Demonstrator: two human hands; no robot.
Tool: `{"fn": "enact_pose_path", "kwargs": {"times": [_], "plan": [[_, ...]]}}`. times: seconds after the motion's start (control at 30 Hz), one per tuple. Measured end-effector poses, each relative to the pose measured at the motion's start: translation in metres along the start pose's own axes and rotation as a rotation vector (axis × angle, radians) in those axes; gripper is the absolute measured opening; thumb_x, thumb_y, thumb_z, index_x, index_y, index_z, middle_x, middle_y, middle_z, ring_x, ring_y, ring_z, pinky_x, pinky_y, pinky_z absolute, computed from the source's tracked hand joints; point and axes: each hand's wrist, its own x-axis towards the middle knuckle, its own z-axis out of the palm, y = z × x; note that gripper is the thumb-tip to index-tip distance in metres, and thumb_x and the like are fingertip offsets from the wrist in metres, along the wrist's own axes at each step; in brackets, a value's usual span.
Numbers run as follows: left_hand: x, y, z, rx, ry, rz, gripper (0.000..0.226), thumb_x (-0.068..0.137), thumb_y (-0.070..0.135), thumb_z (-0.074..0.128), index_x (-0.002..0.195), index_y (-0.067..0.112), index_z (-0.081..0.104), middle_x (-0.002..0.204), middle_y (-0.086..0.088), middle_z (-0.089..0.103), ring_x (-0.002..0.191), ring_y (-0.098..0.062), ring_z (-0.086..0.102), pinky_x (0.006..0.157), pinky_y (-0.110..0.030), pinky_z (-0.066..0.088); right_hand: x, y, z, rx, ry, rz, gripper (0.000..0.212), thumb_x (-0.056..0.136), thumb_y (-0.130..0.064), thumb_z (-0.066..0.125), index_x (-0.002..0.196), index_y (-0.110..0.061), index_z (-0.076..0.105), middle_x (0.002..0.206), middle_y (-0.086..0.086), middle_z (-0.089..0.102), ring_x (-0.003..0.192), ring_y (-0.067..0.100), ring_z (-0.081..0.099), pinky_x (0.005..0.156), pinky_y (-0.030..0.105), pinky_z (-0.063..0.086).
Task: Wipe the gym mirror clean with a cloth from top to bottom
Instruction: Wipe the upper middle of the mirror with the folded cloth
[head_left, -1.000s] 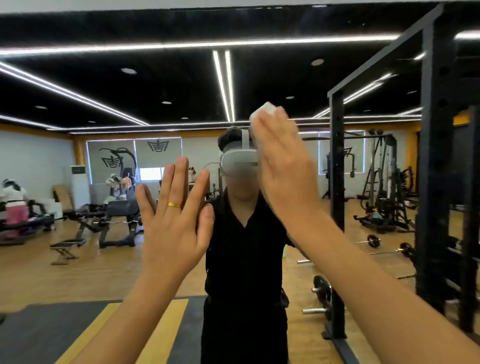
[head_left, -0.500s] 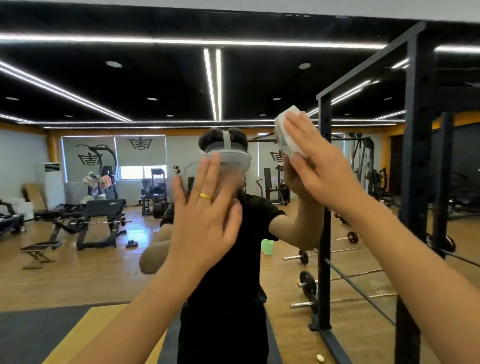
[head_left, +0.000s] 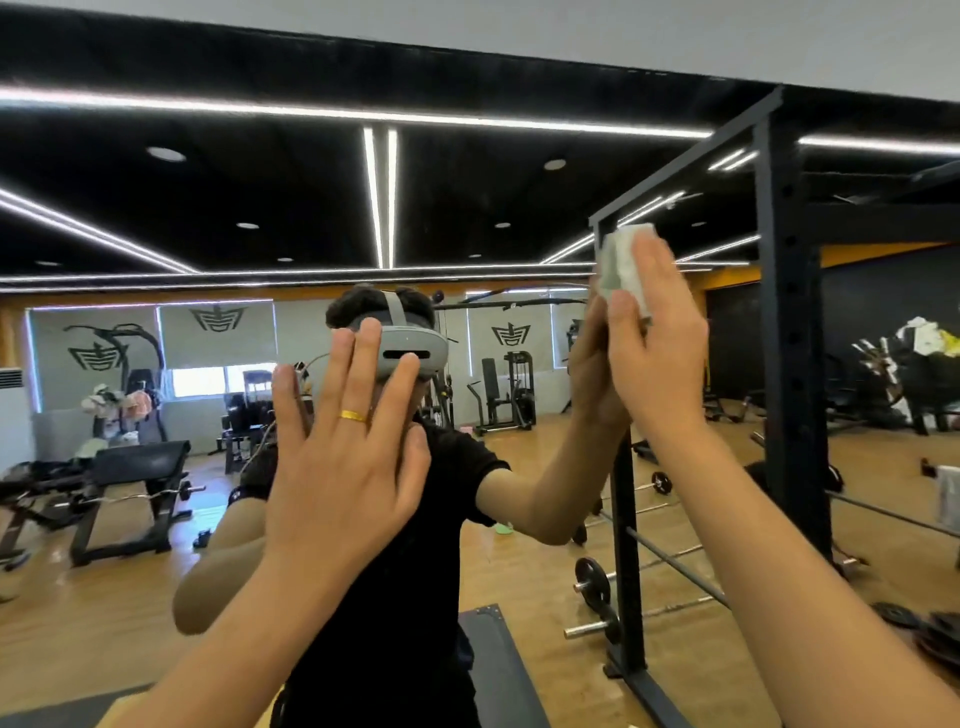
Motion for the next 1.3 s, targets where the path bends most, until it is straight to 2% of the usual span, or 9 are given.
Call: {"fn": "enact_pose_path", "kwargs": {"times": [0.23,0.37,0.43,0.57,0.67,0.77,0.97,1.17,1.3], "plan": [[-0.001,0.001,0.003,0.026,0.017,-0.003,0.060,0.100,0.034,0.044,0.155,0.012,0.043,0.169,-0.017,0.020,0.156,-0.033,0.020,0.122,-0.067,0.013,0.005,-0.010,0.018,-0.240,-0.245,-0.553,0.053,0.102,-0.007,0.050,0.154,-0.003,0.042,0.159,0.014,0.040,0.152,0.023,0.030,0.126,0.023,0.020],[0.001,0.002,-0.001,0.016,0.028,-0.009,0.060,0.099,0.035,0.045,0.155,0.014,0.044,0.169,-0.015,0.021,0.156,-0.032,0.020,0.124,-0.063,0.010,0.030,-0.001,0.005,-0.168,-0.105,-0.349,0.051,0.101,0.001,0.051,0.152,-0.001,0.044,0.158,0.017,0.041,0.149,0.026,0.032,0.122,0.012,0.015],[0.002,0.002,-0.001,0.013,0.022,-0.015,0.060,0.098,0.035,0.046,0.155,0.015,0.045,0.169,-0.014,0.022,0.157,-0.031,0.020,0.125,-0.061,0.008,0.031,-0.014,0.013,-0.078,-0.023,-0.222,0.048,0.103,0.001,0.047,0.151,-0.002,0.045,0.159,0.016,0.040,0.149,0.023,0.034,0.124,0.021,0.026],[0.002,0.005,-0.004,0.006,0.009,-0.039,0.059,0.100,0.037,0.042,0.155,0.016,0.045,0.170,-0.011,0.021,0.158,-0.027,0.018,0.126,-0.058,0.007,-0.005,-0.029,0.040,-0.126,-0.210,-0.522,0.066,0.093,0.016,0.056,0.155,-0.006,0.043,0.161,0.013,0.040,0.145,0.025,0.043,0.117,0.037,0.042],[0.002,0.007,-0.007,-0.029,-0.006,-0.067,0.058,0.101,0.036,0.041,0.156,0.017,0.044,0.170,-0.008,0.020,0.158,-0.024,0.014,0.127,-0.055,0.005,-0.002,-0.018,0.039,-0.197,-0.317,-0.713,0.068,0.091,0.012,0.067,0.153,-0.004,0.045,0.159,0.013,0.044,0.151,0.029,0.035,0.126,0.043,0.029],[0.001,0.008,-0.007,-0.042,-0.007,-0.077,0.058,0.100,0.036,0.042,0.156,0.018,0.044,0.170,-0.007,0.020,0.158,-0.024,0.015,0.127,-0.056,0.005,0.030,-0.027,0.041,-0.219,-0.232,-0.698,0.065,0.086,0.015,0.069,0.146,-0.003,0.052,0.150,0.013,0.052,0.146,0.031,0.036,0.128,0.030,0.011],[0.001,0.006,-0.005,-0.053,0.020,-0.055,0.057,0.100,0.036,0.042,0.153,0.015,0.047,0.168,-0.010,0.025,0.157,-0.027,0.020,0.125,-0.059,0.011,0.052,-0.057,0.065,-0.080,-0.066,-0.542,0.056,0.085,0.018,0.065,0.138,0.002,0.058,0.139,0.020,0.059,0.133,0.029,0.045,0.120,0.015,0.018],[0.002,0.005,-0.005,-0.043,0.029,-0.054,0.057,0.101,0.037,0.042,0.154,0.016,0.046,0.169,-0.010,0.024,0.158,-0.026,0.018,0.126,-0.057,0.008,-0.039,-0.022,0.031,-0.185,-0.272,-0.591,0.065,0.093,0.009,0.068,0.153,-0.006,0.047,0.158,0.010,0.046,0.149,0.025,0.039,0.120,0.043,0.038],[0.001,0.005,-0.004,-0.030,0.041,-0.046,0.058,0.100,0.036,0.042,0.154,0.015,0.047,0.168,-0.011,0.025,0.157,-0.027,0.019,0.127,-0.055,0.004,-0.017,-0.020,0.035,-0.233,-0.212,-0.607,0.067,0.089,0.011,0.072,0.149,-0.005,0.050,0.153,0.011,0.050,0.147,0.030,0.041,0.127,0.030,0.022]]}}
